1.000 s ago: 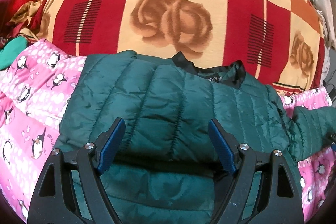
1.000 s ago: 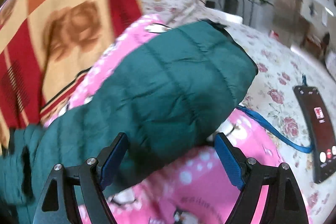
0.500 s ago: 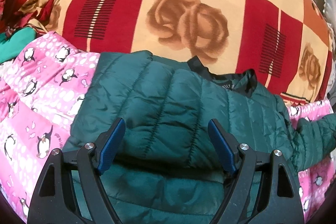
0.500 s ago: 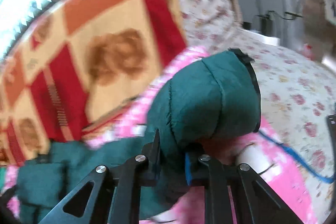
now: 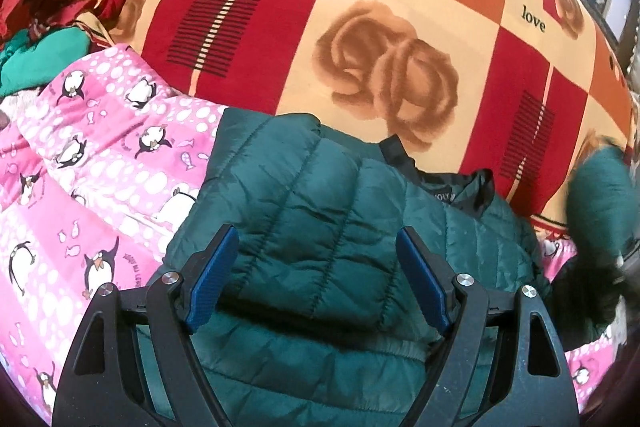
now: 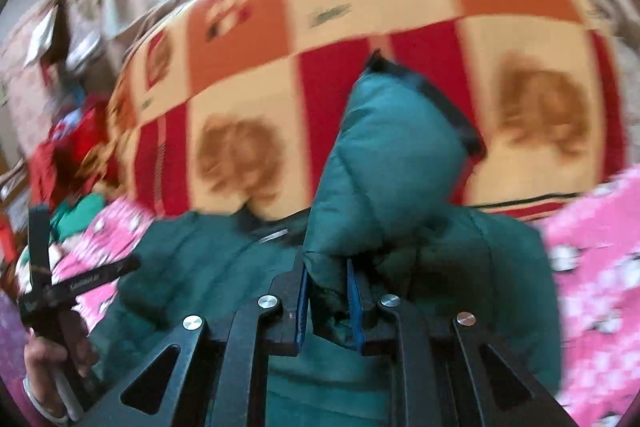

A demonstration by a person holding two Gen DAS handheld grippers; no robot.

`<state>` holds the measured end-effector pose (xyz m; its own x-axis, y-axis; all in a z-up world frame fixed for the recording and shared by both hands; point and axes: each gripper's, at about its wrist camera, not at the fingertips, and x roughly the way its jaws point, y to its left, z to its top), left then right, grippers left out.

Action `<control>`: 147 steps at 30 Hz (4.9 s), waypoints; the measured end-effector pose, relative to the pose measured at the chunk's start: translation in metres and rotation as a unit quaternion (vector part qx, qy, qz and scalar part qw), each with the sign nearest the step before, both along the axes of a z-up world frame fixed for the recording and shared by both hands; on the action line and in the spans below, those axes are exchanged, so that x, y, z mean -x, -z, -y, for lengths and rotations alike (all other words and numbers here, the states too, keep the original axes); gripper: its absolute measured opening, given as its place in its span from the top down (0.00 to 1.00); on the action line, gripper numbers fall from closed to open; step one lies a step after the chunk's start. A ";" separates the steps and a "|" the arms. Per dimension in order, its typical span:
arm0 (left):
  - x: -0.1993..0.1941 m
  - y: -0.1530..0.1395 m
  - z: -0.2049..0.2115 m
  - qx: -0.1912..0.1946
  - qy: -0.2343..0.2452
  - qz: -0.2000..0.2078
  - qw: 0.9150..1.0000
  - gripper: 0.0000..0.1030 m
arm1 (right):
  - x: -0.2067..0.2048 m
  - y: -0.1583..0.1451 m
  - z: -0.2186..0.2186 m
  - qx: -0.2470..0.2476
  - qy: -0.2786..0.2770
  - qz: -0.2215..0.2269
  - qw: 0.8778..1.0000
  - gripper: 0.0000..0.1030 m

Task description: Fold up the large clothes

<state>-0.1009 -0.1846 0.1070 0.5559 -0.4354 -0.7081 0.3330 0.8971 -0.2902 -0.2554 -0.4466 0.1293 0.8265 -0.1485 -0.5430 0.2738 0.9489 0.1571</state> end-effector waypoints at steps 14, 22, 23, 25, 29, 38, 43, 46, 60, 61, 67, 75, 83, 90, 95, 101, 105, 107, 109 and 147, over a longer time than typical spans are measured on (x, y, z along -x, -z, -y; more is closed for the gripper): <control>0.006 -0.006 0.005 0.138 0.064 -0.042 0.987 0.10 | -0.006 0.049 -0.049 0.002 -0.078 -0.064 0.995 0.36; 0.017 0.012 0.050 0.068 0.107 -0.045 0.991 0.07 | 0.057 0.006 -0.005 0.024 0.012 -0.007 1.000 0.29; 0.015 0.016 0.051 0.066 0.108 -0.047 0.991 0.23 | 0.063 0.004 0.002 0.025 0.028 -0.005 0.999 0.28; 0.007 0.023 0.054 0.060 0.117 -0.061 0.989 0.83 | 0.071 0.004 0.015 0.011 0.051 -0.002 0.999 0.28; 0.001 0.010 0.040 0.062 0.101 -0.033 0.992 0.89 | 0.074 0.016 0.036 -0.027 0.082 -0.013 0.996 0.28; -0.018 -0.014 -0.002 -0.010 0.017 0.031 0.999 0.92 | 0.020 0.034 0.044 -0.083 0.066 -0.010 0.994 0.28; -0.029 0.008 -0.001 -0.055 -0.007 -0.002 0.998 0.92 | -0.038 0.067 0.035 -0.070 0.044 -0.072 0.994 0.28; -0.027 0.010 -0.001 -0.061 -0.011 -0.001 0.998 0.92 | -0.063 0.089 0.027 -0.033 0.036 -0.113 0.992 0.26; -0.016 -0.018 -0.009 0.015 -0.009 0.031 0.999 0.33 | -0.058 0.040 -0.016 -0.018 -0.008 -0.083 0.996 0.26; -0.017 -0.015 -0.006 0.005 -0.006 0.027 1.000 0.33 | -0.065 0.043 -0.024 -0.011 -0.017 -0.088 0.996 0.26; -0.028 0.023 0.015 -0.085 0.003 -0.005 0.996 0.33 | -0.086 0.082 -0.037 -0.009 -0.011 -0.129 0.992 0.24; -0.023 0.031 0.020 -0.101 0.004 0.001 0.995 0.33 | -0.061 0.056 -0.016 -0.028 -0.005 -0.098 0.995 0.25; -0.024 0.038 0.024 -0.103 0.006 0.001 0.995 0.25 | -0.054 0.082 0.043 -0.032 0.075 -0.140 0.987 0.24; -0.020 0.034 0.022 -0.102 0.004 0.002 0.995 0.25 | -0.036 0.065 0.025 -0.002 0.077 -0.122 0.989 0.24; -0.011 0.011 0.003 -0.052 -0.014 0.028 0.998 0.25 | -0.025 0.069 0.006 0.025 0.062 -0.137 0.988 0.23; 0.006 0.009 0.001 -0.061 0.006 0.037 0.997 0.24 | -0.004 0.055 -0.002 0.018 0.063 -0.117 0.991 0.23; 0.023 0.003 0.002 -0.051 0.028 0.052 0.997 0.24 | 0.024 0.047 -0.015 0.008 0.063 -0.105 0.992 0.23; 0.036 -0.002 0.005 -0.062 0.032 0.066 0.995 0.24 | 0.036 0.050 -0.019 0.008 0.061 -0.110 0.992 0.23; 0.049 -0.006 0.008 -0.074 0.041 0.070 0.994 0.24 | 0.046 0.051 -0.020 0.008 0.062 -0.117 0.991 0.23; -0.003 0.050 0.013 -0.136 0.022 0.046 0.989 0.21 | -0.006 0.076 0.008 0.015 0.097 -0.127 0.987 0.18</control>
